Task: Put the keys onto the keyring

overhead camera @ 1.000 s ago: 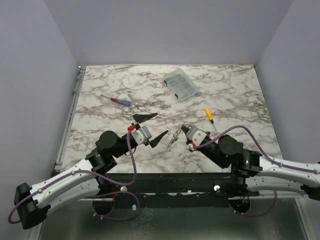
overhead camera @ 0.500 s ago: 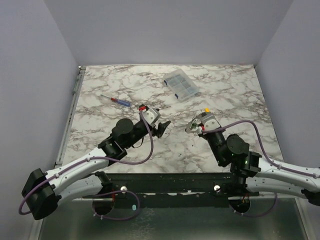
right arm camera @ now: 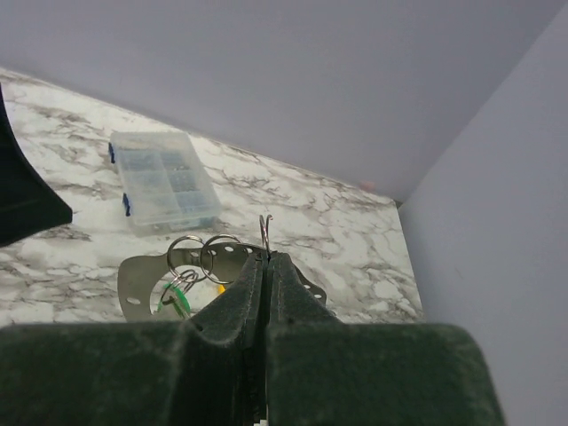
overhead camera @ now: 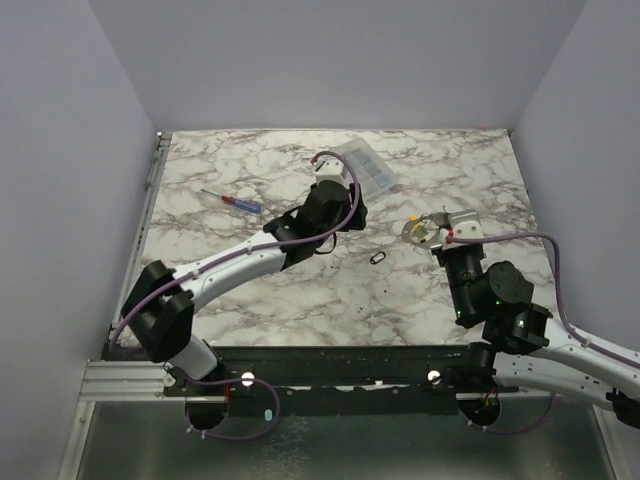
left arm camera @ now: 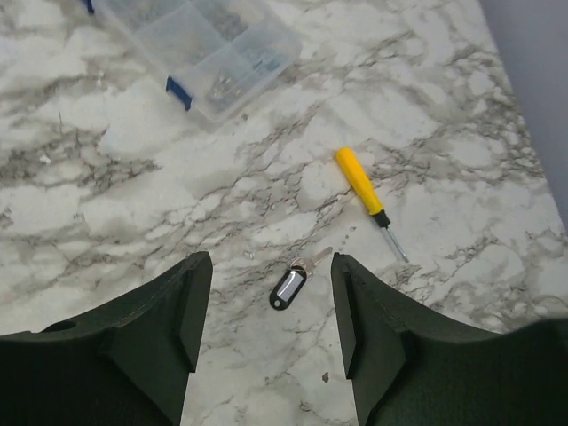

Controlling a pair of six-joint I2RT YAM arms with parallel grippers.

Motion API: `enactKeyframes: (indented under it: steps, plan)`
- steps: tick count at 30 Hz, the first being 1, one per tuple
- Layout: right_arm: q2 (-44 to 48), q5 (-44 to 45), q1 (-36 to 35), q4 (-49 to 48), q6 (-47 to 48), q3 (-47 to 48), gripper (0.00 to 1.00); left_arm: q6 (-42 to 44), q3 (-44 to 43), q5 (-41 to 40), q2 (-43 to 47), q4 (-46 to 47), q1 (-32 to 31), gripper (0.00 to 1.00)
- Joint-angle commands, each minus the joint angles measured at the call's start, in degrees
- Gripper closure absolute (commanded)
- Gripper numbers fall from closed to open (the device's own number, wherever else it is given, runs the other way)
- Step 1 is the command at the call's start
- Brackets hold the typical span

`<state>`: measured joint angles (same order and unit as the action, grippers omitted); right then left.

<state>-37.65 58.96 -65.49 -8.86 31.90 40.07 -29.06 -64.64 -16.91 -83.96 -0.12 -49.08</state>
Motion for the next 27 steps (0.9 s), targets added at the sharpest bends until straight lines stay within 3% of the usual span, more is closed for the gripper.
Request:
enactKeyframes:
  steps: [1, 5, 11, 27]
  plan:
    - [3.8, 4.3, 0.5, 5.4, -3.4, 1.8, 0.99, -16.8, -5.8, -5.2, -10.2, -15.0, 0.2, 0.39]
    - [5.0, 3.3, 0.4, 11.3, -7.3, 3.5, 0.99, -23.6, -9.2, -2.2, -16.7, -15.8, 0.1, 0.38]
    - [5.7, 2.0, 0.4, 17.2, -11.2, 4.9, 0.99, -25.0, -16.9, 2.0, -26.7, -18.2, -1.5, 0.42]
    - [7.0, 0.2, 0.4, 19.1, -13.8, 3.9, 0.99, -28.4, -31.6, -8.6, -39.4, -28.6, -7.3, 0.51]
